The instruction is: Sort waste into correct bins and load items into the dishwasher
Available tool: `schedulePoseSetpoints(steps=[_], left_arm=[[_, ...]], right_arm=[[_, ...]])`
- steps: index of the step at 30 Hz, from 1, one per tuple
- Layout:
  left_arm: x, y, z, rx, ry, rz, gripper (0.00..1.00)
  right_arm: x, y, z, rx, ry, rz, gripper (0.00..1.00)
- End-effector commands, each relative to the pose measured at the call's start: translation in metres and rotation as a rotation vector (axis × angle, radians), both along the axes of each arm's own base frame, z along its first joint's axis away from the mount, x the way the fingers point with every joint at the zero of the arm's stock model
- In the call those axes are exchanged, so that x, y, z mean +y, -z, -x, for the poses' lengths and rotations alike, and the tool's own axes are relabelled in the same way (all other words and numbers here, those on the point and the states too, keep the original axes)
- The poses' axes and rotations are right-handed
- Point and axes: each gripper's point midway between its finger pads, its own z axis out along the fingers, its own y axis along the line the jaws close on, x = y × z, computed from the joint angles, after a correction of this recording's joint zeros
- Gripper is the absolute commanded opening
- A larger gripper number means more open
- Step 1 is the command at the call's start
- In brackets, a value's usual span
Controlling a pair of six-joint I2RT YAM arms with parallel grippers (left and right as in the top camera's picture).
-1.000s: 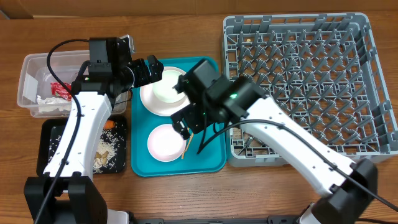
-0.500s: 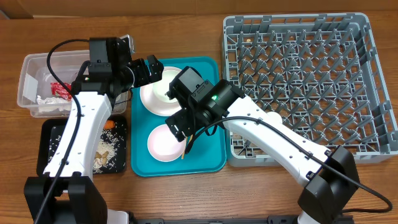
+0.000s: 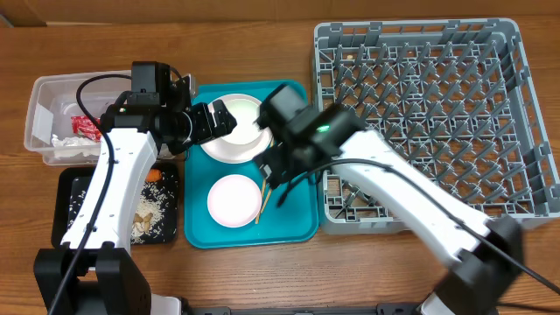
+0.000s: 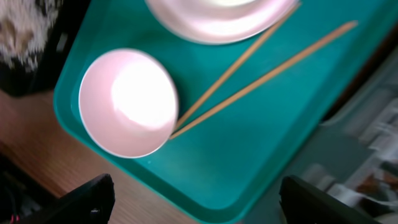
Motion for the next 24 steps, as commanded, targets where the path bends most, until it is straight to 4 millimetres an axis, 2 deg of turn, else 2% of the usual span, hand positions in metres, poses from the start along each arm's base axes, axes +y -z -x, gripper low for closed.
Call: schedulePoseSetpoints(steps=[1,4,6,11,16,21,24], left_arm=[[0.013,0.005,0.006,0.037,-0.028,-0.085,1.0],[0.014,0.012,0.024,0.115,-0.021,-0.1,1.0],[0.019,0.016,0.032,0.147,-0.019,-0.129,0.95],[0.03,0.028,0.056,0.247,-0.028,-0.211,0.84],[0.025,0.048,0.08,0.334,0.0,-0.221,0.67],[0.018,0.074,0.103,0.397,0.035,-0.227,0.65],[0.015,0.083,0.109,0.407,0.046,-0.225,0.65]], right_arm=[[-0.032,-0.078,-0.018,-0.183,0.087,-0.106,0.89],[-0.065,-0.103,-0.023,-0.231,0.164,-0.133,0.93],[-0.085,-0.111,-0.024,-0.24,0.212,-0.131,0.94],[-0.124,-0.106,-0.021,-0.189,0.302,-0.081,0.96],[-0.136,-0.095,-0.019,-0.155,0.331,-0.049,0.99],[-0.136,-0.093,-0.021,-0.156,0.333,-0.044,1.0],[-0.136,-0.092,-0.021,-0.154,0.333,-0.043,1.0]])
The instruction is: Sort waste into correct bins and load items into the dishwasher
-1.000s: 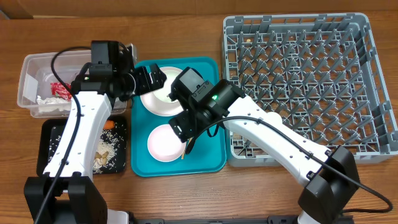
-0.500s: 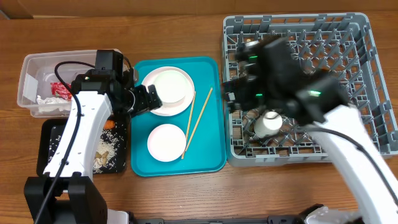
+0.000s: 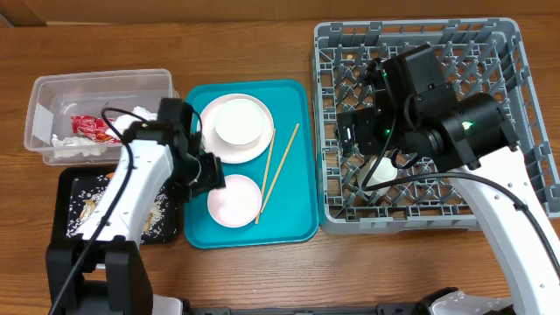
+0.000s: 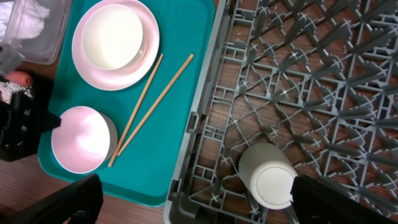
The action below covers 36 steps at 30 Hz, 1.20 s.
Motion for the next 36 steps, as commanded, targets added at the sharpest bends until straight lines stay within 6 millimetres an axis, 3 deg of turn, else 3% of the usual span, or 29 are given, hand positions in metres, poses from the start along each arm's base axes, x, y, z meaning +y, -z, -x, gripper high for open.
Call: schedulePoseSetpoints(steps=[1,21,24,27,32,36], left_arm=[[-0.002,0.01,0.007,0.014,0.019,-0.006,0.65],[-0.005,0.046,0.015,-0.012,0.006,-0.004,0.57],[-0.005,0.046,0.014,-0.017,0.006,-0.003,0.43],[-0.005,0.045,0.012,-0.023,0.006,-0.002,0.04],[-0.005,0.04,0.011,-0.017,0.006,-0.006,0.04],[0.003,0.014,-0.005,-0.043,0.004,-0.056,0.04]], right_arm=[[-0.002,0.003,-0.002,-0.001,0.004,0.011,1.0],[-0.002,0.004,-0.002,0.003,0.004,0.013,1.0],[-0.002,0.004,-0.002,0.003,0.004,0.013,1.0],[-0.002,0.004,-0.002,0.003,0.004,0.014,1.0],[-0.002,0.004,-0.002,0.004,0.004,0.014,1.0],[-0.002,0.004,-0.002,0.006,0.004,0.014,1.0]])
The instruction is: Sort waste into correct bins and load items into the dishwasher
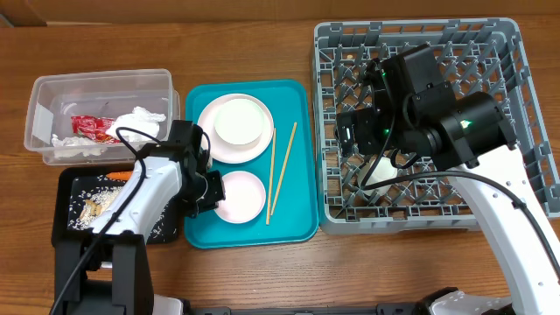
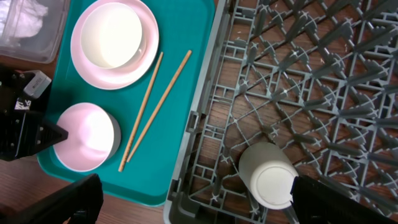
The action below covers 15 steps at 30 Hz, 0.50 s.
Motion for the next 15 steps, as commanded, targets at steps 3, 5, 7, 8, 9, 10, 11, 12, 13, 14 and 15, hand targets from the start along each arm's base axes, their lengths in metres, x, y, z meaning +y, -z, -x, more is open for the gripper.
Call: schedulePoseSetpoints(steps=[3,5,7,8,9,10,11,12,13,14,15], left_arm=[[0.0,-0.058,-0.044,-0.119,0.008,-0.033,0.04],[-0.006,-0.083,-0.056,-0.159,0.02,-0.027,0.04],[-0.015,-0.105,-0.066,-0.204,0.04,-0.016,0.04],[-0.021,-0.115,-0.07,-0.223,0.049,-0.006,0.04],[-0.028,-0.124,-0.073,-0.241,0.054,0.009,0.04],[-0.037,-0.132,-0.075,-0.258,0.064,0.029,0.04],[-0.046,-0.138,-0.077,-0.277,0.081,0.049,0.04],[-0.053,-0.143,-0.079,-0.293,0.092,0.059,0.04],[-0.06,-0.146,-0.081,-0.308,0.103,0.067,0.04],[-0.068,-0.147,-0.082,-0.32,0.115,0.075,0.04],[-0.075,-0.149,-0.082,-0.33,0.126,0.086,0.04]], right_arm=[[-0.002,0.002,-0.001,0.0,0.004,0.01,1.0],[-0.002,0.002,-0.001,0.0,0.004,0.01,1.0],[-0.002,0.002,-0.001,0.002,0.006,0.008,1.0],[0.0,0.002,0.0,0.006,0.001,-0.001,1.0],[0.002,0.002,0.001,0.011,-0.007,-0.014,1.0],[0.005,0.001,0.002,0.017,-0.015,-0.028,1.0],[0.009,0.001,0.004,0.025,-0.028,-0.049,1.0],[0.013,0.0,0.006,0.032,-0.039,-0.069,1.0],[0.016,-0.001,0.007,0.038,-0.051,-0.087,1.0],[0.019,-0.001,0.009,0.046,-0.061,-0.104,1.0],[0.022,-0.002,0.011,0.053,-0.07,-0.119,1.0]])
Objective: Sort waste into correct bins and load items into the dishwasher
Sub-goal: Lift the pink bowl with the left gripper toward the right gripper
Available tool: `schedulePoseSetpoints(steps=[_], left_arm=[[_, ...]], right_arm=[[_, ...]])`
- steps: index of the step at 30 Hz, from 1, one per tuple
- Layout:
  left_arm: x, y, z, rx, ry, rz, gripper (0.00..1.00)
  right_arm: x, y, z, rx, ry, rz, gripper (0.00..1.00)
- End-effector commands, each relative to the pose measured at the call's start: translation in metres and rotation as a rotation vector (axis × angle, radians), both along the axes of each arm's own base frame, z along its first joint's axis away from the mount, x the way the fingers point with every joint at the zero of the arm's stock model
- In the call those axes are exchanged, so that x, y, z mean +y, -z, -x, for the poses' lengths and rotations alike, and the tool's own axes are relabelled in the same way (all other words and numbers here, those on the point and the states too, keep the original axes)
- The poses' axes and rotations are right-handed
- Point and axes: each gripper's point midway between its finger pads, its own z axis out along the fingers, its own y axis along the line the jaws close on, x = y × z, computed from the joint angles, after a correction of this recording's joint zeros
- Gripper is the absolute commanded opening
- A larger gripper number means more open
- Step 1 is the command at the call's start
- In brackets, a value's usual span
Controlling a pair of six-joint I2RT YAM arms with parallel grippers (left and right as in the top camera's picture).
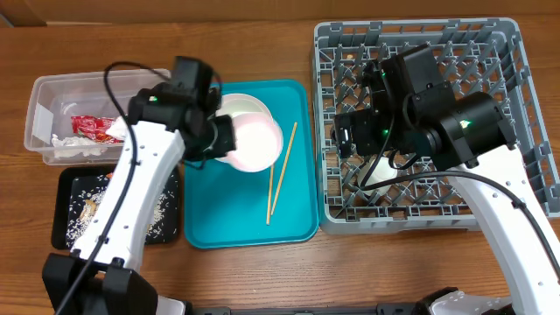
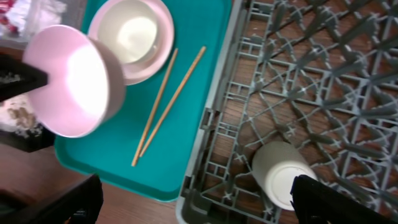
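Observation:
My left gripper (image 1: pixel 229 138) is shut on the rim of a small pink bowl (image 1: pixel 258 144), which it holds tilted above the teal tray (image 1: pixel 297 219); the right wrist view shows the same bowl (image 2: pixel 74 84) raised. Under it, a pink plate (image 2: pixel 134 37) carries a white bowl (image 2: pixel 129 31). Two wooden chopsticks (image 1: pixel 278 171) lie on the tray. My right gripper (image 2: pixel 196 208) hangs open over the grey dish rack (image 1: pixel 437 52). Between its fingers lies a white cup (image 2: pixel 286 177) on its side in the rack.
At the back left stands a clear bin (image 1: pixel 87 114) with wrappers and tissue. In front of it is a black tray (image 1: pixel 79 210) with food scraps. The rack fills the right half of the table.
The pink bowl sat on the tray's front left with my left gripper at its rim. Now it is off the tray, tilted, farther back over the plate. The right arm has hardly moved.
First my right gripper was low over the tray by the chopsticks and my left was at the plate. Then the right hung open over the rack with a white cup lying below, and the left was beside the pink bowl. The left closed on its rim and now holds it up.

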Motion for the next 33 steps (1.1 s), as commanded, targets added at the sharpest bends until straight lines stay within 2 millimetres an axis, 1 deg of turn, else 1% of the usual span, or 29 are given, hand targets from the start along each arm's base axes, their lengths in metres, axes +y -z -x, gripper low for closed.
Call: schedulePoseSetpoints(steps=[1,4,8,10,12,15,19,22,23,24,30,33], left_arm=[[-0.027,-0.014,-0.001,-0.038,0.03,0.054,0.04],[-0.044,-0.017,-0.001,-0.063,0.058,0.07,0.04],[-0.064,-0.022,-0.003,-0.097,0.099,0.104,0.04],[-0.072,-0.025,-0.002,-0.099,0.116,0.14,0.04],[-0.076,-0.027,-0.002,-0.098,0.126,0.167,0.04],[-0.079,-0.028,-0.002,-0.099,0.131,0.18,0.04],[-0.078,-0.027,-0.001,-0.096,0.131,0.179,0.04],[-0.078,-0.027,0.0,-0.093,0.131,0.178,0.04],[-0.078,-0.027,0.0,-0.092,0.131,0.177,0.04],[-0.078,-0.027,0.0,-0.092,0.131,0.178,0.04],[-0.081,-0.028,0.001,-0.087,0.138,0.194,0.04],[-0.081,-0.028,0.001,-0.088,0.138,0.194,0.04]], right_arm=[[0.014,-0.002,0.007,0.033,-0.046,-0.079,0.99],[0.019,-0.003,0.01,0.043,-0.061,-0.1,0.98],[0.022,-0.001,0.011,0.043,-0.079,-0.095,0.94],[0.022,0.004,0.011,0.041,-0.095,-0.085,0.9],[0.023,0.01,0.01,0.047,-0.097,-0.082,0.9],[0.024,0.022,0.008,0.055,-0.097,-0.078,0.89],[0.026,0.037,0.002,0.05,-0.097,-0.081,0.8],[0.029,0.042,-0.004,0.029,-0.098,-0.09,0.68],[0.03,0.042,-0.006,0.019,-0.099,-0.094,0.61],[0.031,0.041,-0.008,0.01,-0.099,-0.098,0.57],[0.036,0.036,-0.019,-0.044,-0.101,-0.119,0.56],[0.038,0.041,-0.023,-0.057,-0.102,-0.125,0.52]])
